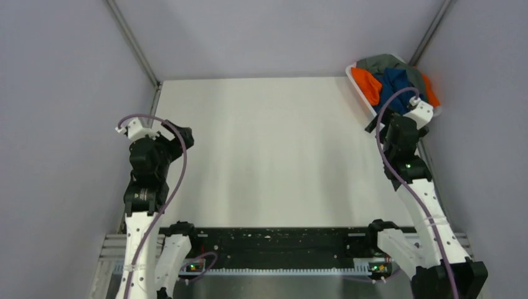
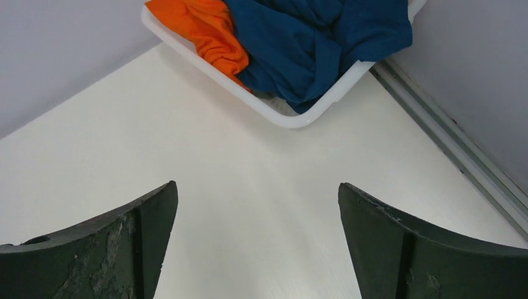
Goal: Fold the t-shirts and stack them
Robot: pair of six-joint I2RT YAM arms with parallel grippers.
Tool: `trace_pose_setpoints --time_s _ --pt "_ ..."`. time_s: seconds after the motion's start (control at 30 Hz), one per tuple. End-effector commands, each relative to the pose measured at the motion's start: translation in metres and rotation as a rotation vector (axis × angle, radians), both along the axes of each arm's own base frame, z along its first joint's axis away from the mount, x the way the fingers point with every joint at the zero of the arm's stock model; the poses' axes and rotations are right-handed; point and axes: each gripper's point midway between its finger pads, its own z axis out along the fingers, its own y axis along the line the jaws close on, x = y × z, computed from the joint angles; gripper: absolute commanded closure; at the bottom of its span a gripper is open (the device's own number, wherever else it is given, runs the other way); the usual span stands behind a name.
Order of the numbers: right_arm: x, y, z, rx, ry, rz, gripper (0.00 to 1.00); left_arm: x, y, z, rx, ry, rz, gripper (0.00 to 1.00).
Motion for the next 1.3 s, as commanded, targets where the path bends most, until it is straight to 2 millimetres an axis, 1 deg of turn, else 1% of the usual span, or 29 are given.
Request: trace_pose_setpoints --time_s 0.0,0.07,0.1,0.17,0.27,0.33,0.37,0.4,0.5,0.57,0.6,0.63,0.67,0.83,0.93,0.97,1.0,1.07,1.17,1.2,1.27 --pt "0.017 0.005 0.023 -0.013 -0.037 0.028 0.01 0.002 0.008 -0.017 -0.005 0.066 0.048 0.01" --pt "0.034 0.014 0.03 -0.057 -0.057 0.1 0.01 0.004 0.011 -0.021 -0.004 0.073 0.063 0.01" --pt "0.043 0.013 0.031 -0.059 -0.06 0.091 0.01 0.004 0.012 -0.023 -0.002 0.078 0.072 0.01" --pt "0.07 0.008 0.025 -0.033 -0.033 0.069 0.01 0.006 0.016 -0.027 0.004 0.085 0.094 0.01" --pt "0.118 0.009 0.02 -0.006 0.001 0.102 0.01 0.011 0.021 -0.031 0.017 0.091 0.113 0.01" --pt "0.152 0.006 0.021 -0.026 0.024 0.092 0.01 0.014 0.021 -0.032 0.027 0.094 0.108 0.01" --pt "0.169 0.005 0.016 -0.035 0.049 0.088 0.01 0.015 0.021 -0.034 0.032 0.099 0.109 0.01" --pt "0.187 0.004 0.014 -0.065 0.064 0.101 0.01 0.016 0.022 -0.035 0.036 0.102 0.109 0.01" --pt "0.228 -0.002 0.01 -0.122 0.096 0.09 0.02 0.018 0.024 -0.041 0.046 0.126 0.118 0.01" --pt "0.249 -0.009 -0.003 -0.152 0.136 0.064 0.04 0.019 0.026 -0.044 0.052 0.135 0.126 0.01" --pt "0.259 -0.012 -0.003 -0.171 0.139 0.056 0.05 0.019 0.027 -0.046 0.054 0.142 0.131 0.01" --pt "0.267 -0.015 -0.011 -0.183 0.155 0.048 0.06 0.019 0.028 -0.047 0.055 0.144 0.135 0.01" --pt "0.276 -0.018 -0.026 -0.191 0.18 0.044 0.08 0.019 0.028 -0.048 0.055 0.146 0.138 0.01" --pt "0.308 -0.027 -0.063 -0.194 0.231 0.042 0.19 0.021 0.03 -0.055 0.061 0.168 0.147 0.01" --pt "0.32 -0.027 -0.08 -0.2 0.267 0.051 0.29 0.022 0.032 -0.059 0.064 0.186 0.153 0.01" --pt "0.322 -0.028 -0.086 -0.202 0.278 0.049 0.36 0.022 0.032 -0.061 0.064 0.19 0.153 0.01" --pt "0.323 -0.028 -0.09 -0.202 0.286 0.046 0.4 0.023 0.032 -0.062 0.063 0.195 0.155 0.01" --pt "0.324 -0.03 -0.095 -0.204 0.295 0.033 0.42 0.024 0.032 -0.065 0.064 0.205 0.156 0.01" --pt "0.326 -0.029 -0.107 -0.198 0.31 0.037 0.4 0.025 0.032 -0.068 0.064 0.216 0.156 0.01" --pt "0.324 -0.044 -0.112 -0.188 0.319 0.018 0.39 0.026 0.032 -0.068 0.064 0.218 0.156 0.01" --pt "0.325 -0.05 -0.12 -0.174 0.331 0.014 0.39 0.026 0.033 -0.07 0.064 0.223 0.16 0.01"
